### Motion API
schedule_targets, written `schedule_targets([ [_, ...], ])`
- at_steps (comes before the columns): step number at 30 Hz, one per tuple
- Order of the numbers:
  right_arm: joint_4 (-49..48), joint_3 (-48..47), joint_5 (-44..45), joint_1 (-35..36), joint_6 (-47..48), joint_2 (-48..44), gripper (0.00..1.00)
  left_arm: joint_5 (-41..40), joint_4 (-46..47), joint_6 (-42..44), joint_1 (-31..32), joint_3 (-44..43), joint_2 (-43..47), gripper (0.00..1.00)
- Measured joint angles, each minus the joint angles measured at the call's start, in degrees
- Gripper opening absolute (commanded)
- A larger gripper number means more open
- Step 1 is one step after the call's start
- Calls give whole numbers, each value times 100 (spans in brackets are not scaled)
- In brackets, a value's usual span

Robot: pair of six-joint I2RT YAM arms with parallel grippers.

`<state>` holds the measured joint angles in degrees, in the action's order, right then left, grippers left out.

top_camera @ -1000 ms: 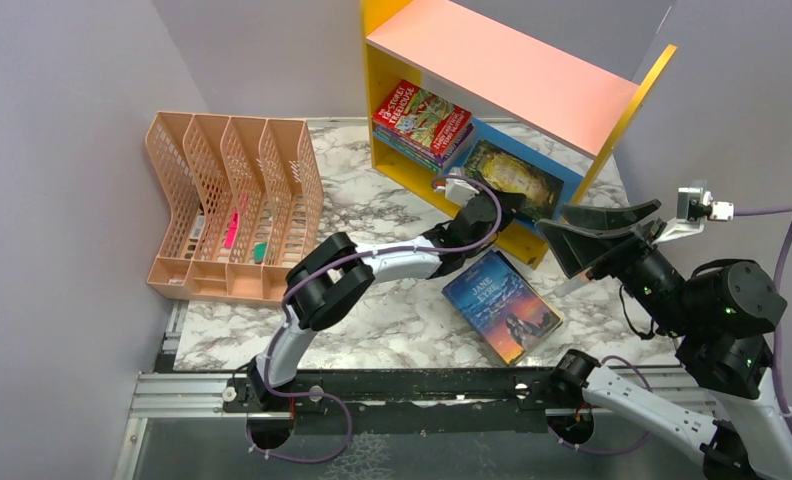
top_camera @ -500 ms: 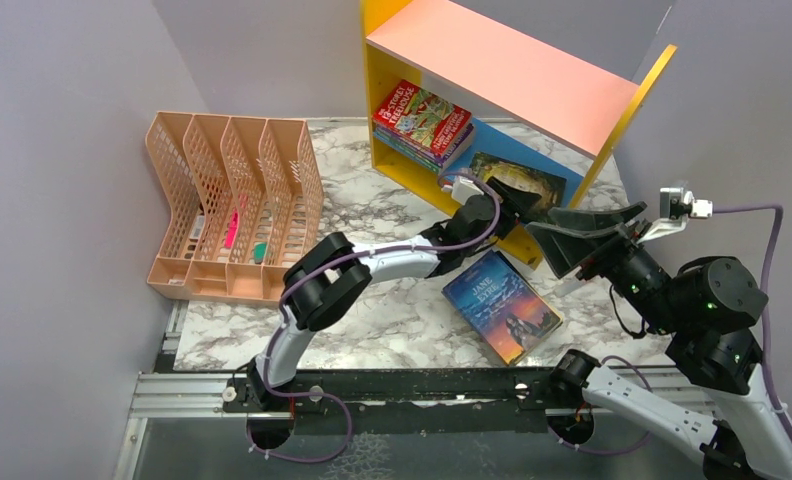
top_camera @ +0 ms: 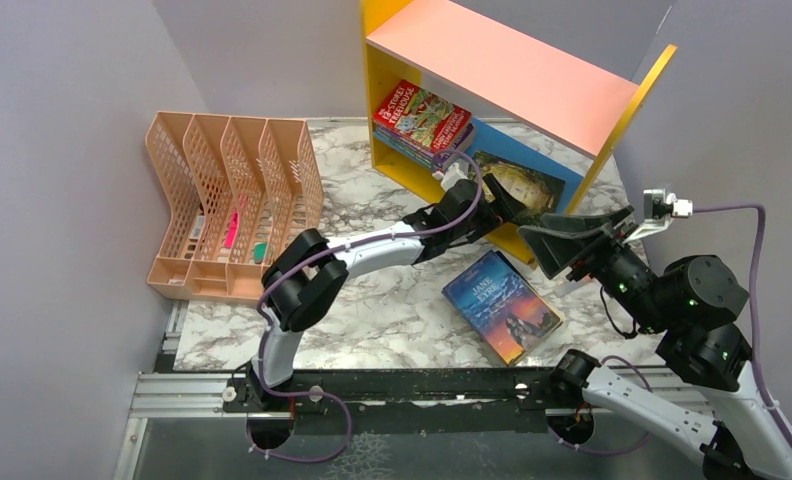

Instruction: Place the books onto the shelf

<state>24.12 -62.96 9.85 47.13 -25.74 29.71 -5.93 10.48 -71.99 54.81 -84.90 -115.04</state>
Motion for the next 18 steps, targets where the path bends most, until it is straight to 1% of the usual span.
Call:
schedule_targets([
  [4,-2,48,0,0,-98,0,74,-26,-337,378,-138,52,136,98],
  [12,2,122,87,0,-219,-17,74,-317,-667,713,-225,48,203,74],
  [14,0,133,142,0,-254,-33,74,-404,-717,756,-234,35,203,71],
  [18,0,210,214,0,-317,-59,73,-529,-796,837,-234,-42,201,69],
])
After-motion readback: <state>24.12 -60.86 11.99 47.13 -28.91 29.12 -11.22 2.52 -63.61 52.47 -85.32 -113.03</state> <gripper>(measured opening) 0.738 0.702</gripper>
